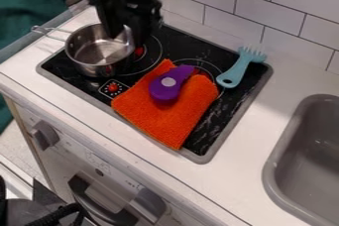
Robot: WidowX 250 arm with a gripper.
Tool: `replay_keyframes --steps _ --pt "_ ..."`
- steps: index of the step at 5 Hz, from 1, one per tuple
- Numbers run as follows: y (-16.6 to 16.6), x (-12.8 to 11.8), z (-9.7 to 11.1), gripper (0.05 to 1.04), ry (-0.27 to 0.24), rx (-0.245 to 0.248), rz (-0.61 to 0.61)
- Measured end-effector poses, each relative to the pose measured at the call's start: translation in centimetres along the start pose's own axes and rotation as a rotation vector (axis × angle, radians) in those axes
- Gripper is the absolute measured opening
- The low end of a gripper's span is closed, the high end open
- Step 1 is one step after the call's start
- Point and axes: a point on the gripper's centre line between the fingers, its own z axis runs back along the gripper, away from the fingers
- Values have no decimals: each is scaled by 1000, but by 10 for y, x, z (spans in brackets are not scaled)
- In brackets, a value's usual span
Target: Put the silver pot on the left burner
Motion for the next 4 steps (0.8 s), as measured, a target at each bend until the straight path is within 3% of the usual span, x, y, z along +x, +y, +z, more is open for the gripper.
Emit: replay_keyframes --steps 1,2,3,4 --pt "-24 8 22 1008 -9 -9 -49" --pt "-43 14 31 1009 11 -22 -34" --pt "-54 15 25 1005 120 -18 11" --pt "-60 15 19 1005 158 -10 16"
